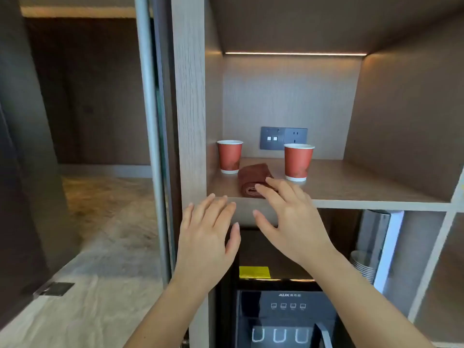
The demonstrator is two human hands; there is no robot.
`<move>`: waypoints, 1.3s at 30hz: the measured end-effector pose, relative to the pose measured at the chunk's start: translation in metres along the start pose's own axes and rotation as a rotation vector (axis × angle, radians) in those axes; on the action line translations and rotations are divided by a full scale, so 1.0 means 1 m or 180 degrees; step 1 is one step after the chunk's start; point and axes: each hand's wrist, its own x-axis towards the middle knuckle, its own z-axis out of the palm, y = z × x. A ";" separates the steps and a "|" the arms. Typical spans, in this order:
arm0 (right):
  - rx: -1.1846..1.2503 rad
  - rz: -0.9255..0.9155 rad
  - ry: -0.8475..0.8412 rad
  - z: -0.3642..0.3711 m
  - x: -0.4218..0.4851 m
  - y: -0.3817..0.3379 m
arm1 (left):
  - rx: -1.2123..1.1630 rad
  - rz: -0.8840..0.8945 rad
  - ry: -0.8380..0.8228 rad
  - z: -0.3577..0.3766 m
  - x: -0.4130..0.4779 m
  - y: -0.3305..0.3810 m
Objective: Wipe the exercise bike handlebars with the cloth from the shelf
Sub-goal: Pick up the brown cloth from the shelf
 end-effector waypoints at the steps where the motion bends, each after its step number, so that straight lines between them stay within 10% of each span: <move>1: 0.0012 -0.0028 0.0077 0.006 0.008 0.001 | -0.0067 0.0066 0.0062 0.004 0.006 -0.006; 24: 0.0589 -0.0890 -0.0088 0.030 0.042 0.086 | -0.0686 -0.0309 0.0931 0.079 0.041 -0.020; 39: 0.0366 -0.0296 -0.1608 0.025 0.118 0.065 | -0.0986 -0.0534 0.0887 0.078 0.041 -0.019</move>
